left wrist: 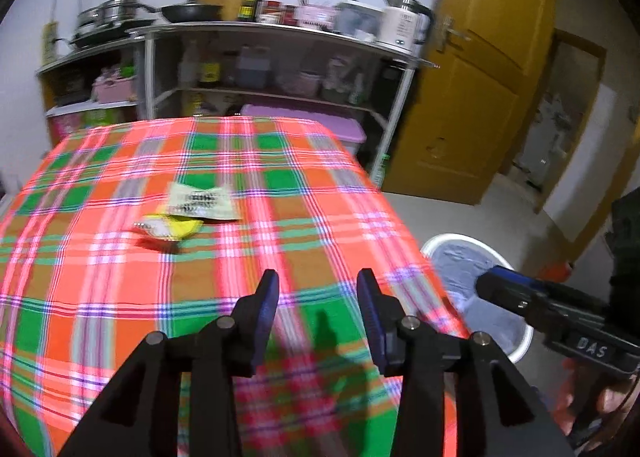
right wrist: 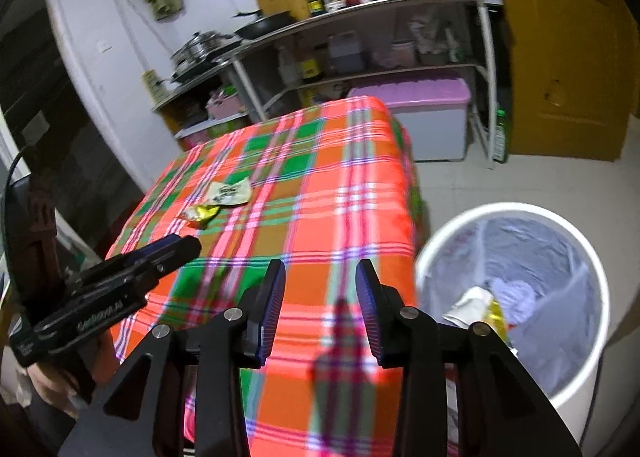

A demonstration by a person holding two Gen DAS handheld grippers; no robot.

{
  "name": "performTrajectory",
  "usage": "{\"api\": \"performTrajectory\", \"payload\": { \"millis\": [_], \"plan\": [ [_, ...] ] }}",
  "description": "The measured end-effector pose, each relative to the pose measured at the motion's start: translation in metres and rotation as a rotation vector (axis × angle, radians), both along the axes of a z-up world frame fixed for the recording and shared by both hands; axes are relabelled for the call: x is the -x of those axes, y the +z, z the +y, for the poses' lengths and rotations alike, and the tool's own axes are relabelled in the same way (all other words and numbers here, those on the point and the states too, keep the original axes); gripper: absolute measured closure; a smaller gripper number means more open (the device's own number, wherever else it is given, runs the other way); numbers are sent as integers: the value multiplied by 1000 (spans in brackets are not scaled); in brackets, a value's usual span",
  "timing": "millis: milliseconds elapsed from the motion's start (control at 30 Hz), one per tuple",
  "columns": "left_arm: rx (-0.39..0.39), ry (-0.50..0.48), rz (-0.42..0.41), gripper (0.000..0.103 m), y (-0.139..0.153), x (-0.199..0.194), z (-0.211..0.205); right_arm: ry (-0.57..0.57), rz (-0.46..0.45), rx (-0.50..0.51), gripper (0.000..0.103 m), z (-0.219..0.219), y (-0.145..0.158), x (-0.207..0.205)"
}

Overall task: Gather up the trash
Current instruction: 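Move both tools back over the table toward the yellow bag and white sachet, then grasp the yellow snack bag with the left gripper while the right gripper grasps the white sachet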

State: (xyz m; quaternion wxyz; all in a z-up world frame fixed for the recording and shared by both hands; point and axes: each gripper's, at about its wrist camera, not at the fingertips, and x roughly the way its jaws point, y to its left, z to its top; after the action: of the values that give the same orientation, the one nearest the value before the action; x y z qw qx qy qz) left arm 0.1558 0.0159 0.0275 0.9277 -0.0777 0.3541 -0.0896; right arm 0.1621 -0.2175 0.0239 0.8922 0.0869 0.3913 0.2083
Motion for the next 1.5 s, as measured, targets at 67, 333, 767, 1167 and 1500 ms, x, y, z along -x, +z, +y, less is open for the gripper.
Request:
{"api": "performTrajectory", "payload": {
  "millis": [67, 333, 767, 1167, 1500],
  "plan": [
    [-5, 35, -1, 55, -2, -4, 19, 27, 1, 6, 65, 15, -1, -8],
    [-15, 126, 12, 46, -12, -27, 77, 107, 13, 20, 61, 62, -8, -31],
    [-36, 121, 70, 42, -36, -72, 95, 158, 33, 38, 57, 88, -16, -53],
    [-41, 127, 136, 45, -58, -90, 96, 162, 48, 48, 57, 95, -25, -68],
    [-6, 174, 95, 54, -48, -70, 111, 209, 32, 75, 57, 120, -23, -77]
  ]
}}
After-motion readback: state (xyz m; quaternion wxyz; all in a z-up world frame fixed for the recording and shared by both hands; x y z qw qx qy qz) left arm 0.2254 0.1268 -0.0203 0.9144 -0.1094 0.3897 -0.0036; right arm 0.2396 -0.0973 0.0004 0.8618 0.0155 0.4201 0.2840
